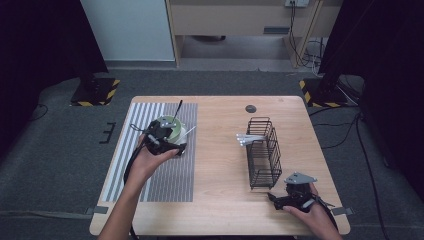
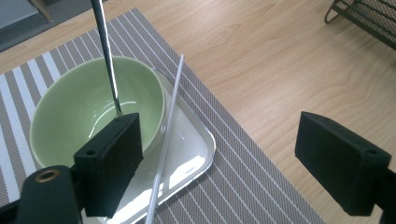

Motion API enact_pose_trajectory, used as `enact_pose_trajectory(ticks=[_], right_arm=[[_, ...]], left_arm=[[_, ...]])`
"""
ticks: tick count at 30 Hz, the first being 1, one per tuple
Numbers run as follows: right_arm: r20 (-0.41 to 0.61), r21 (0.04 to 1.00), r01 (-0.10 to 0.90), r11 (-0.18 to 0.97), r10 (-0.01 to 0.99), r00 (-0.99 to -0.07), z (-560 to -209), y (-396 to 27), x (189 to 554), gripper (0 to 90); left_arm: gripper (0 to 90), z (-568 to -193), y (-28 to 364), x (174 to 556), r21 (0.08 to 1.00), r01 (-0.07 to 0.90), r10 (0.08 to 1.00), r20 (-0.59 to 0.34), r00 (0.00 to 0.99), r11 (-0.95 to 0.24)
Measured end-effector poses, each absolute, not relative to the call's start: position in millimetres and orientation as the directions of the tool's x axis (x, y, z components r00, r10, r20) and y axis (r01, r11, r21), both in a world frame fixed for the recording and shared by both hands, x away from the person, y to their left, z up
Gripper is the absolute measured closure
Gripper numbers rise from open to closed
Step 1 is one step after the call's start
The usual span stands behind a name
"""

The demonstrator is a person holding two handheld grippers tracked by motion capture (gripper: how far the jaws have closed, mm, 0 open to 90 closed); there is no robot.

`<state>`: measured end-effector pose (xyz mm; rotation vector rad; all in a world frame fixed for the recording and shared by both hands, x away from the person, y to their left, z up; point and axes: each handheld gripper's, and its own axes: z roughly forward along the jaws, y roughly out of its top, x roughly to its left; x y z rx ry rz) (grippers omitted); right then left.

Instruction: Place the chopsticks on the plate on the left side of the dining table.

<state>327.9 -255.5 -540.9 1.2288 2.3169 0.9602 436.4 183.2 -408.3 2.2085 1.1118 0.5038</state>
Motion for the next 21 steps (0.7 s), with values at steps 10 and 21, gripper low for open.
enact_pose_trajectory(ticks=[10,21], right_arm=[[0.010,0.703,0.591,0.395,0.826,-0.564,-541,-256,328,0.3],[0.010,0.704,0.592,0.393,0.828,-0.561,-541,-255,328,0.3]], left_arm=[[13.2,-393,151,452,0.684,0.578,0.792,0.000,0.611,-0.446],[12.8,-382,102,454,0.662,0.533,0.741,0.050,0.670,-0.526]])
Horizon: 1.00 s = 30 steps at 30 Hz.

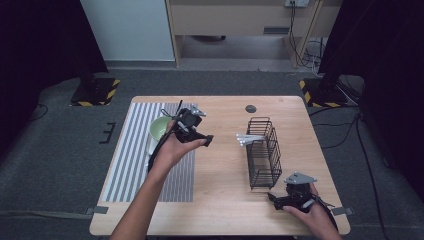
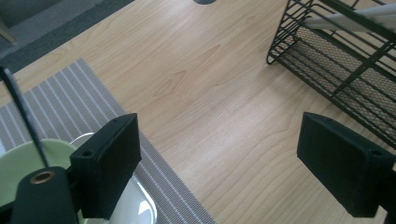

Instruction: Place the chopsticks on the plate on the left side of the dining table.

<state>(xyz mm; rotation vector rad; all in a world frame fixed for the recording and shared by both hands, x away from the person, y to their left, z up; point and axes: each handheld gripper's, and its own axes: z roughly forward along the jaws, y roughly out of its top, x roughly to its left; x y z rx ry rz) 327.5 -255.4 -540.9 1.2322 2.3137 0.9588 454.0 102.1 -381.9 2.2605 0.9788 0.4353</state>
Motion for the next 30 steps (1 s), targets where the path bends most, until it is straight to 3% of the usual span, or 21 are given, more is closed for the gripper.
enact_pose_trajectory(ticks=[18,30], right_arm=[[0.009,0.704,0.592,0.393,0.828,-0.560,-541,-255,327,0.3],[0.009,0.704,0.592,0.393,0.828,-0.560,-541,-255,327,0.3]], left_arm=[[14.6,-375,63,456,0.669,0.491,0.700,0.061,0.712,-0.558],[24.6,-365,64,455,0.698,0.498,0.687,-0.011,0.727,-0.516]])
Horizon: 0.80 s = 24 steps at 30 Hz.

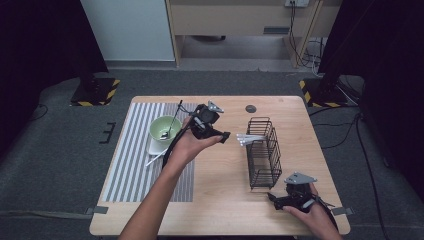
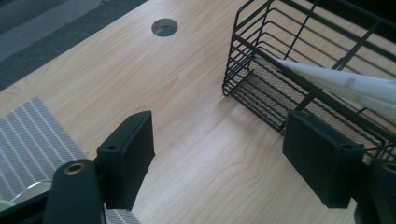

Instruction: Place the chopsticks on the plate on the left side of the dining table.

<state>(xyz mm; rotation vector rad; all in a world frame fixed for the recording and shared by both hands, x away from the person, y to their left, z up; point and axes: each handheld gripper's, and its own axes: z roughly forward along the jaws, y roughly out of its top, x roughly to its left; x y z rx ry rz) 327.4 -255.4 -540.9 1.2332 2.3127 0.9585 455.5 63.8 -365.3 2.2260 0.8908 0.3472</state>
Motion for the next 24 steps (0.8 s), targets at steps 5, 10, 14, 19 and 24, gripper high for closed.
enact_pose_trajectory(ticks=[5,10,14,19,24], right_arm=[[0.010,0.704,0.592,0.393,0.828,-0.561,-541,-255,327,0.3],[0.009,0.704,0.592,0.393,0.828,-0.561,-541,-255,327,0.3],[0.010,0.704,0.592,0.392,0.828,-0.560,-541,-255,327,0.3],[0.009,0.704,0.592,0.393,0.828,-0.561,-541,-255,327,0.3],[0.009,0.704,0.592,0.393,0.828,-0.561,-541,-255,327,0.3]], left_arm=[[24.6,-366,63,454,0.701,0.504,0.688,-0.026,0.725,-0.504],[25.3,-367,61,451,0.703,0.495,0.678,-0.024,0.735,-0.511],[27.6,-368,61,449,0.709,0.496,0.675,-0.038,0.737,-0.502],[33.2,-364,63,445,0.725,0.489,0.676,-0.044,0.736,-0.486],[38.7,-360,62,439,0.734,0.473,0.660,-0.045,0.750,-0.488]])
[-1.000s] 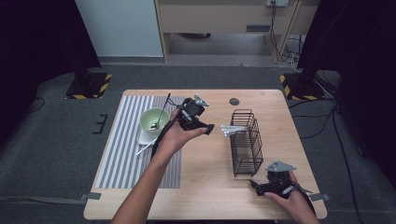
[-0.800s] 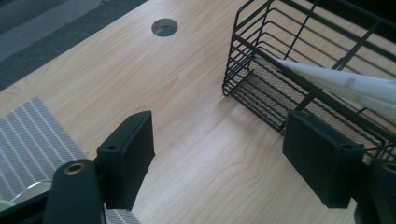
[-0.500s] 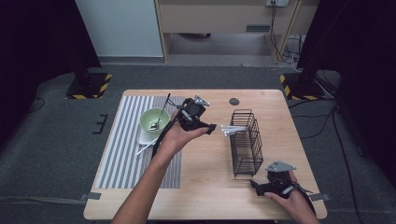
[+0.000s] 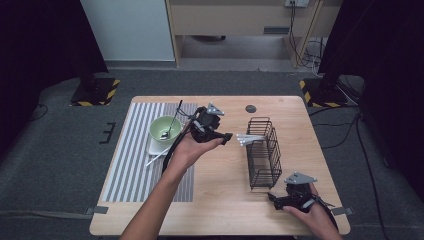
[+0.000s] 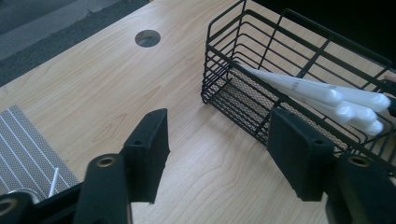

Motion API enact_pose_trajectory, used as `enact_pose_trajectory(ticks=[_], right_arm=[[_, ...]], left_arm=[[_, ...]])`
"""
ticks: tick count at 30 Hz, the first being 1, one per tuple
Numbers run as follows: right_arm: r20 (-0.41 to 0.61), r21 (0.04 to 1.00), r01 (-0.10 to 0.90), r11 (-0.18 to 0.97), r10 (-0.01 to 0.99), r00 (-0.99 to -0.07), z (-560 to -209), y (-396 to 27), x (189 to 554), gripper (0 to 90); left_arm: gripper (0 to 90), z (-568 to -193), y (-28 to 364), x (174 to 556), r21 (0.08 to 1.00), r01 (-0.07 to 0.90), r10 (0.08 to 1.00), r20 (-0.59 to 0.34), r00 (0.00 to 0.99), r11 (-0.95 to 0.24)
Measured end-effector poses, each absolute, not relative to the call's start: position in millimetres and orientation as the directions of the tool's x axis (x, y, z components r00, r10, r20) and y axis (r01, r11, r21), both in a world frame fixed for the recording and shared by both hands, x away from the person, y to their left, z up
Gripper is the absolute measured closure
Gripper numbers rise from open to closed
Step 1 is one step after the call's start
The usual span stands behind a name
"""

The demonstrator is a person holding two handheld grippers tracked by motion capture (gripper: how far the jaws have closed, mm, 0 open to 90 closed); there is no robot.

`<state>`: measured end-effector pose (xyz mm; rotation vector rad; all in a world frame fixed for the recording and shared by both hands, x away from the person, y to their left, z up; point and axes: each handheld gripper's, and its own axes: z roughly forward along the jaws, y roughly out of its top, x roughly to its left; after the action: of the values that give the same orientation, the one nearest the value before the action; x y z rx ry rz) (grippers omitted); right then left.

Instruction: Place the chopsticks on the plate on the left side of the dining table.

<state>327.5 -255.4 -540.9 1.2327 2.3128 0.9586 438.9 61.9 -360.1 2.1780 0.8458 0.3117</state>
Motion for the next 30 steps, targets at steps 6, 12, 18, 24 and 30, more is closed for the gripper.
enact_pose_trajectory(ticks=[6,12,18,24,30], right_arm=[[0.010,0.704,0.591,0.394,0.827,-0.562,-541,-255,328,0.3],[0.009,0.704,0.591,0.394,0.827,-0.562,-541,-255,328,0.3],[0.010,0.703,0.591,0.394,0.827,-0.563,-541,-255,328,0.3],[0.010,0.703,0.591,0.395,0.826,-0.564,-541,-255,328,0.3],[0.010,0.704,0.591,0.395,0.826,-0.564,-541,-256,328,0.3]], left_arm=[[46.7,-361,63,432,0.743,0.463,0.644,-0.057,0.763,-0.484],[53.8,-356,66,422,0.763,0.441,0.623,-0.064,0.779,-0.473],[65.1,-348,69,416,0.794,0.427,0.589,-0.110,0.801,-0.433],[73.1,-345,65,416,0.799,0.421,0.578,-0.115,0.808,-0.430],[75.9,-343,57,416,0.799,0.404,0.558,-0.104,0.823,-0.446]])
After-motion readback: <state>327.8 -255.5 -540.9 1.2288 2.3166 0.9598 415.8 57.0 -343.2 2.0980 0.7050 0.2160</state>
